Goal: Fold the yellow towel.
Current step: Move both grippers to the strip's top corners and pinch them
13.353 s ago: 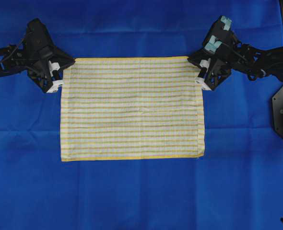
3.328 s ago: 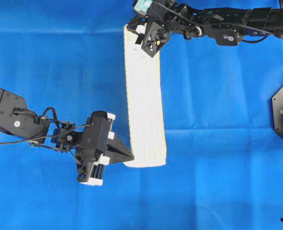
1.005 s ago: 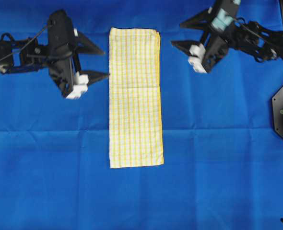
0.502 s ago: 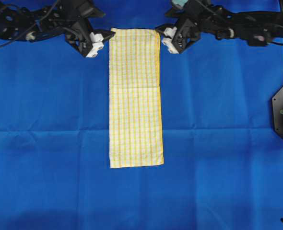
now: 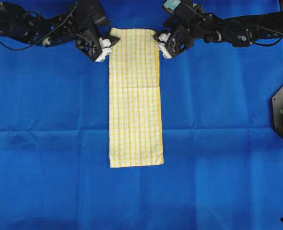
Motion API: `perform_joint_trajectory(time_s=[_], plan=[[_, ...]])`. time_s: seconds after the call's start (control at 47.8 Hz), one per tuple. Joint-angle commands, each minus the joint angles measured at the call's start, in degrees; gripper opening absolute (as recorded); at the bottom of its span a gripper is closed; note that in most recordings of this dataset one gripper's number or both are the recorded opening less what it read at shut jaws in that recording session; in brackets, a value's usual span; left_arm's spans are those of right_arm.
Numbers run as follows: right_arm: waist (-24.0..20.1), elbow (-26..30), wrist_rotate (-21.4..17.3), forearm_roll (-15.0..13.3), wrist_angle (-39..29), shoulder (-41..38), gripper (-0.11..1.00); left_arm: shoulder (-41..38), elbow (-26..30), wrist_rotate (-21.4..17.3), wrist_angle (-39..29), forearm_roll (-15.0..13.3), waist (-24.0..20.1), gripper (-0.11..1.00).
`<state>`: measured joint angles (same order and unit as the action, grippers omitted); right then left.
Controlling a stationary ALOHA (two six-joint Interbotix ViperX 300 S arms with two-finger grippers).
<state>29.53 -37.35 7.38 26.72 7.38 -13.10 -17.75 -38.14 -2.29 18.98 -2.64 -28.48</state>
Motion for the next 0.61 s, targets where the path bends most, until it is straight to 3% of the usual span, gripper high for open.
perform_joint_trajectory(time_s=[0.0, 0.105, 0.209, 0.44, 0.586], plan=[[-0.35, 1.23, -0.09, 1.32, 0.26, 0.35, 0.66, 0.00, 1.76, 0.09, 0.62, 0.00, 0.00, 0.62], [-0.62, 1.49, -0.09, 2.55, 0.44, -0.44, 0.64, -0.62, 2.46, 0.18, 0.53, 0.00, -0.09, 0.51], [-0.62, 1.76, -0.09, 3.78, 0.70, -1.41, 0.56, -1.23, 2.99, 0.09, 0.44, -0.09, -0.09, 0.39], [-0.62, 1.76, -0.09, 4.48, 1.49, -2.20, 0.05, -2.11, 3.43, -0.18, 0.44, 0.00, 0.00, 0.12], [-0.62, 1.67, -0.09, 4.66, 1.49, -2.20, 0.05, -2.11, 3.69, -0.53, 0.26, 0.00, -0.53, 0.07]])
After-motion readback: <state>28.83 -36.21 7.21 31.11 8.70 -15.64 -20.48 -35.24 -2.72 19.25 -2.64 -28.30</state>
